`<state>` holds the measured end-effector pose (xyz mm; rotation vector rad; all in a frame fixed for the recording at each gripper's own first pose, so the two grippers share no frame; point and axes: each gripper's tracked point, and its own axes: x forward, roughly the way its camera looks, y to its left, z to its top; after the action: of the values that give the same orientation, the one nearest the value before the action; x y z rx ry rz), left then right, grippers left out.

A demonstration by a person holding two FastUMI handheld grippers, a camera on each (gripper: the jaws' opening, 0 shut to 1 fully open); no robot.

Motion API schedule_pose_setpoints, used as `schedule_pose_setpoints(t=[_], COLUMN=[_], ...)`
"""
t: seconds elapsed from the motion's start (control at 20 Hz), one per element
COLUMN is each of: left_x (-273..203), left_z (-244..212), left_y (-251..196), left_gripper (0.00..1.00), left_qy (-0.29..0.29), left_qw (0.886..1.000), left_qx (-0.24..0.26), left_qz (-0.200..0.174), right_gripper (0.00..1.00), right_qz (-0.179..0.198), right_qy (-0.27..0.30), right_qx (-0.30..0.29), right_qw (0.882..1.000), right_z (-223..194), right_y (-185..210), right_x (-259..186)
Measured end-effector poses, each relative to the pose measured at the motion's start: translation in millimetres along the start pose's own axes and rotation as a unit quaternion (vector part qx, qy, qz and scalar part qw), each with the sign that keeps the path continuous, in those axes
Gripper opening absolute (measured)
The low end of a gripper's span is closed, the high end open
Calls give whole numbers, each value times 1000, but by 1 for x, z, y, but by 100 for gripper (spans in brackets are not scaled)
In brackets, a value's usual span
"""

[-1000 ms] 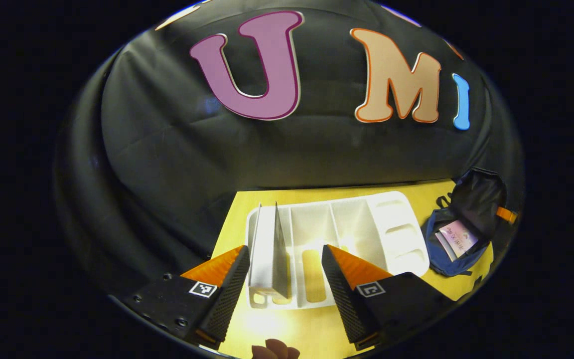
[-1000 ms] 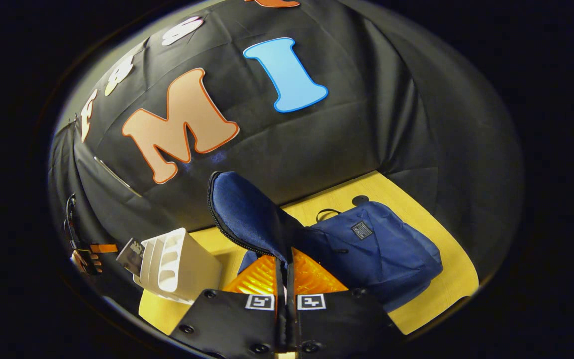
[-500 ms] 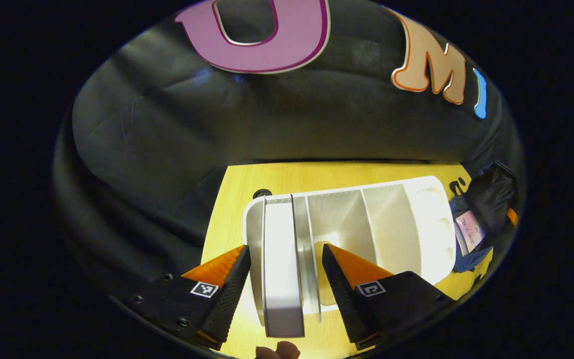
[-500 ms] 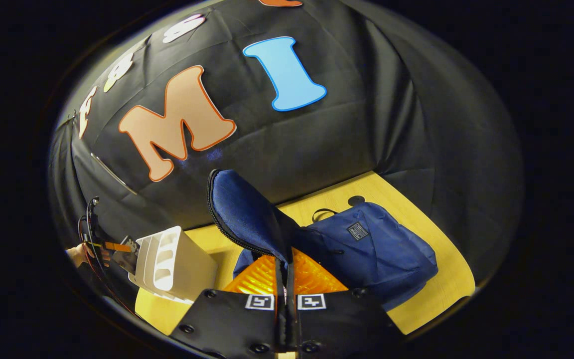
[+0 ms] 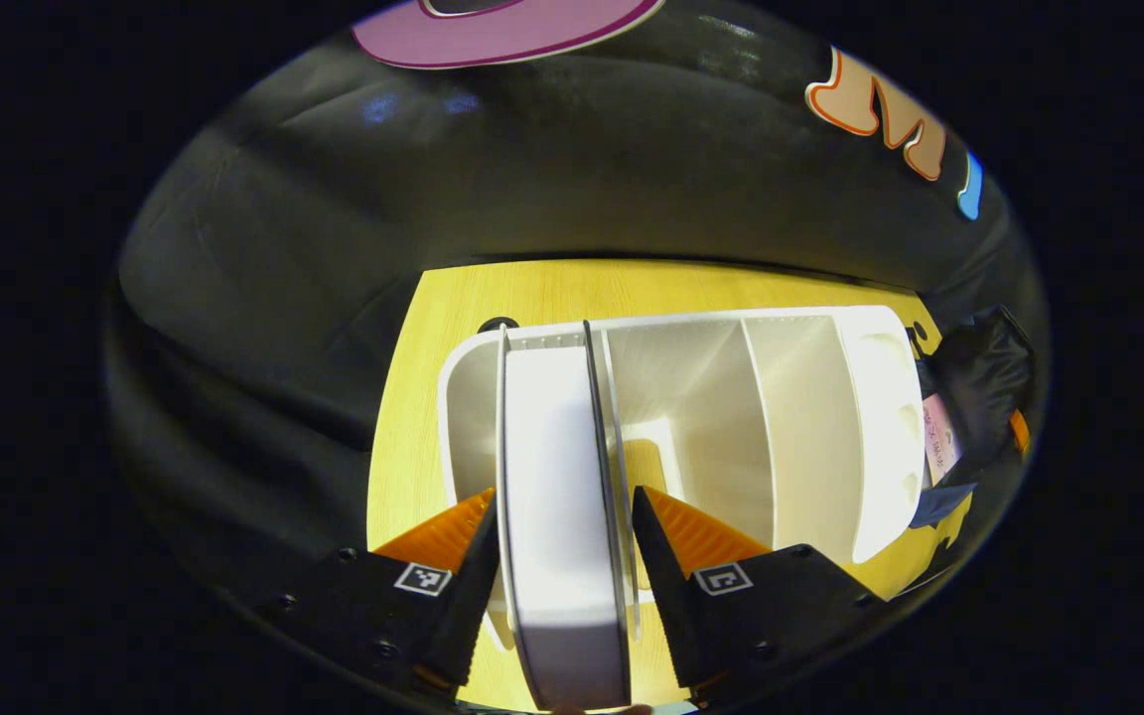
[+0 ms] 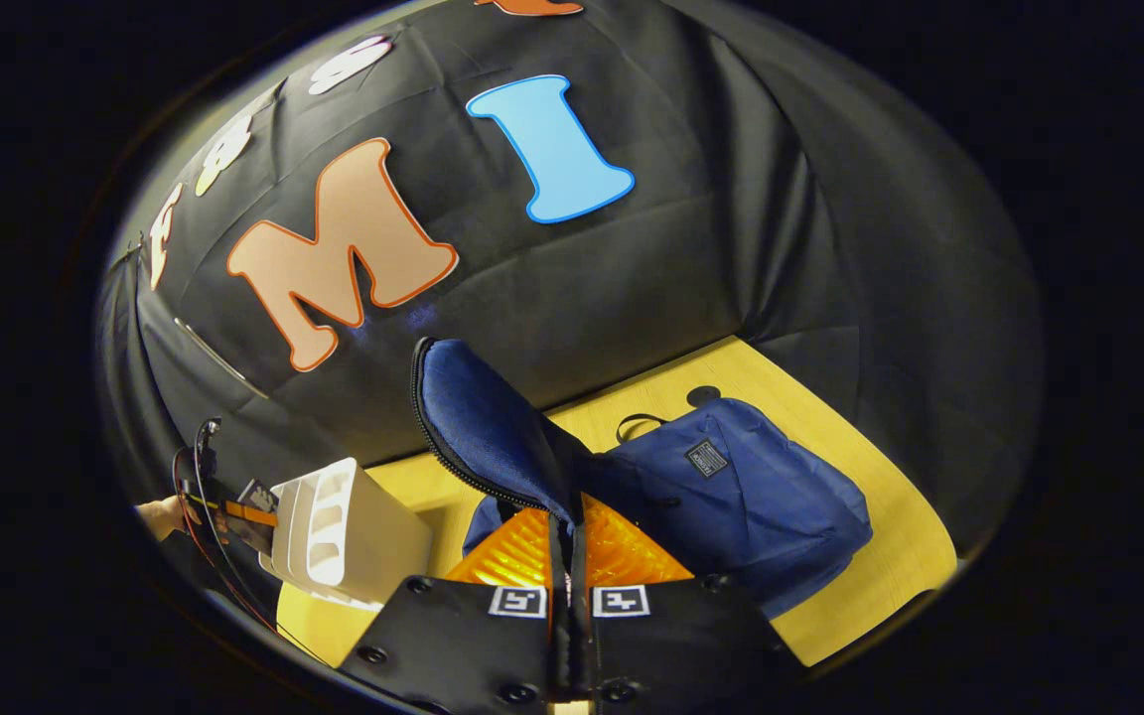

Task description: Open the schoolbag, grab two books from the bookshelf and put them into the schoolbag.

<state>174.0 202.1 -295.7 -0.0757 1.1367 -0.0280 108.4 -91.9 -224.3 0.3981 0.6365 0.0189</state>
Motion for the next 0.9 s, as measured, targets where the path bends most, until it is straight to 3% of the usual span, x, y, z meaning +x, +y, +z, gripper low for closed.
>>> schedule_pose_setpoints(t=[0.1,0.15,0.35,0.9], left_x=[0,-3,-3,-6], left_z=[0,0,-2,-1], left_y=[-6,-6,-4,-4], left_gripper=[64,52,41,38], left_qy=[6,13,23,30], left_qw=[1000,1000,1000,999], left_qx=[1,3,6,9], left_qz=[-11,-4,10,19], right_gripper=[3,3,5,4], right_qz=[-1,-1,-2,-3], right_qy=[0,0,0,-2], right_qx=[0,0,1,0], right_qw=[1000,1000,1000,1000], right_z=[1,1,2,4], right_y=[-1,0,-1,-1], right_x=[0,0,-1,-3])
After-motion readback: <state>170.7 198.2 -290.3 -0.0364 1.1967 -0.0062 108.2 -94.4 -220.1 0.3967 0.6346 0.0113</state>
